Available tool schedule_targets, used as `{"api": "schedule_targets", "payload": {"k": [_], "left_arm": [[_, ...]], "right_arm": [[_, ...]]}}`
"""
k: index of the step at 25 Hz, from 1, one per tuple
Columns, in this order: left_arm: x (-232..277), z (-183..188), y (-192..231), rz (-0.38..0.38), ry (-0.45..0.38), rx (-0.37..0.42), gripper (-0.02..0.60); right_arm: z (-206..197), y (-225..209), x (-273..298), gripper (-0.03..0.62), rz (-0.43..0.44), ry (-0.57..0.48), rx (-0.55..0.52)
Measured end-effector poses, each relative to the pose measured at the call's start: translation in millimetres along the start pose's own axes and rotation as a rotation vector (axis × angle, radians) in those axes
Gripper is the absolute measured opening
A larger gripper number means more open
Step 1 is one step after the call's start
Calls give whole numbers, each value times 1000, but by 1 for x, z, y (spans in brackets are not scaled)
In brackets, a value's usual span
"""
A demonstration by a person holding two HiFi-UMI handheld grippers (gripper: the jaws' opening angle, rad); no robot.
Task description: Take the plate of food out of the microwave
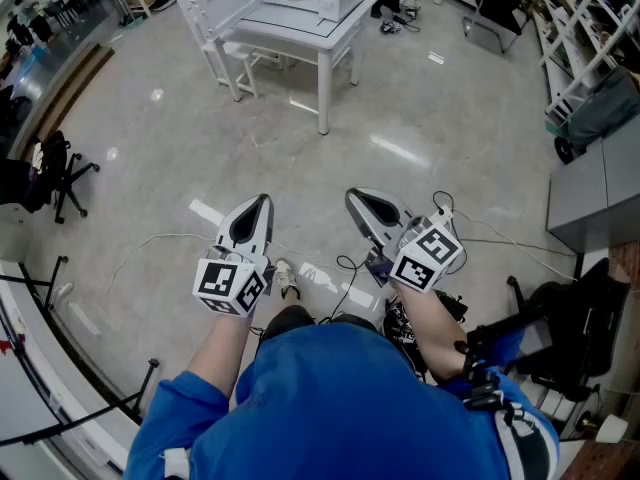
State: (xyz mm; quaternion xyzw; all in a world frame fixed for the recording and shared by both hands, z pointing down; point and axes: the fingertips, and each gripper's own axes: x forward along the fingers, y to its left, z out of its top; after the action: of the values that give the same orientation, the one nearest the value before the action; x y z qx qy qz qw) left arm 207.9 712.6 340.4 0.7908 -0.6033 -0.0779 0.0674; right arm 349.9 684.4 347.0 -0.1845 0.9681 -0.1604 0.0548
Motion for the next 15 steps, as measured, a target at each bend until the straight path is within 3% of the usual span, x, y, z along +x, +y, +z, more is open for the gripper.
{"api": "schedule_targets", "payload": {"k": [8, 15], "left_arm": [[81, 30, 106, -66, -9, -21, 8], [121, 53, 180, -118, -20, -2, 6]], "right_arm": [[21, -49, 119, -9, -47, 12, -18], [33, -69, 200, -9, -90, -2, -45]]}}
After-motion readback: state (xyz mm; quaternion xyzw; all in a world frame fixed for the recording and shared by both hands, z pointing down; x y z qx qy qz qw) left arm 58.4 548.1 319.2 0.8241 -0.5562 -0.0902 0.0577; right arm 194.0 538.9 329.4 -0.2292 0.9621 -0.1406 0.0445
